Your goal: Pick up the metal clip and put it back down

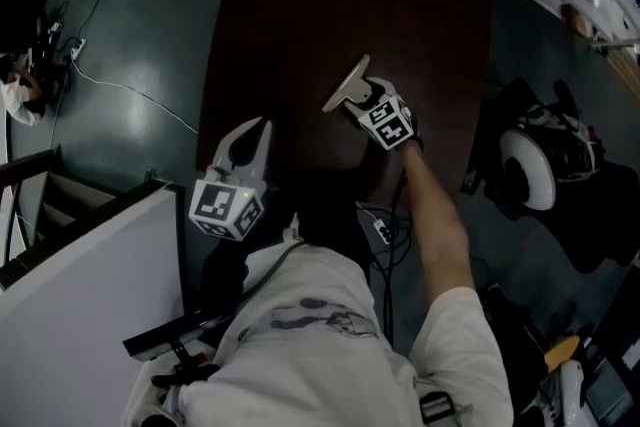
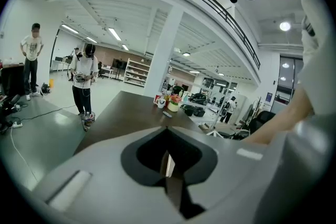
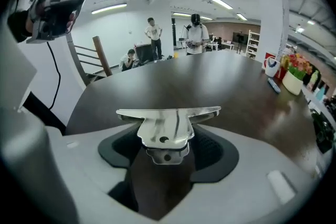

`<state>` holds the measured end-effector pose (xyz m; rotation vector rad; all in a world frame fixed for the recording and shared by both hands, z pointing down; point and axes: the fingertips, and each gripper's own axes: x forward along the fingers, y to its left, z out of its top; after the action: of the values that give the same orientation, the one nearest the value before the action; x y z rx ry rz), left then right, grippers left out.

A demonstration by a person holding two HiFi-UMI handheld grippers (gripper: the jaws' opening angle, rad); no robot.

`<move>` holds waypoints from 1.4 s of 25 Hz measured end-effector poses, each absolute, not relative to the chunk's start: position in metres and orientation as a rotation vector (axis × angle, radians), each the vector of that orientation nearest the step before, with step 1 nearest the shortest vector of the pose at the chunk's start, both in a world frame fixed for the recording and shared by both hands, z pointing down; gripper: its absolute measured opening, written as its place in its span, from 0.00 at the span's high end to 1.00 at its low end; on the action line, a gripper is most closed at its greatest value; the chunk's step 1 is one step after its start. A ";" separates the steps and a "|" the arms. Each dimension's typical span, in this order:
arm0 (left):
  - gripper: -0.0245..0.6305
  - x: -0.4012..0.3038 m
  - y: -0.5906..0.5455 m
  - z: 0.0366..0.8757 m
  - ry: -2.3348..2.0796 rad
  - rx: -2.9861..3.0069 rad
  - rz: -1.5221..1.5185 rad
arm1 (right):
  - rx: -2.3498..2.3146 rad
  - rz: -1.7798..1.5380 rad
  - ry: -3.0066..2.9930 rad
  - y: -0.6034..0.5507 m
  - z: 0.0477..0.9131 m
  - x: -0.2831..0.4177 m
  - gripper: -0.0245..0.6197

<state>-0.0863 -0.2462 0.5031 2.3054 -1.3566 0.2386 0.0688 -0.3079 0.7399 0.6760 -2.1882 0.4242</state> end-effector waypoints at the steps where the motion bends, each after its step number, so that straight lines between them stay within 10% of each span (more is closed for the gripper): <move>1: 0.97 -0.086 -0.246 0.504 -1.356 2.302 0.243 | 0.646 0.408 -2.180 -0.308 0.743 0.068 0.51; 35: 0.97 -0.087 -0.239 0.514 -1.312 2.301 0.231 | 0.970 0.536 -2.254 -0.287 0.697 0.113 0.41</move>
<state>-0.0872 -0.2392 0.5139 2.3005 -1.3124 0.2308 0.1133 -0.2871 0.6966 0.9700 -2.2542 0.5357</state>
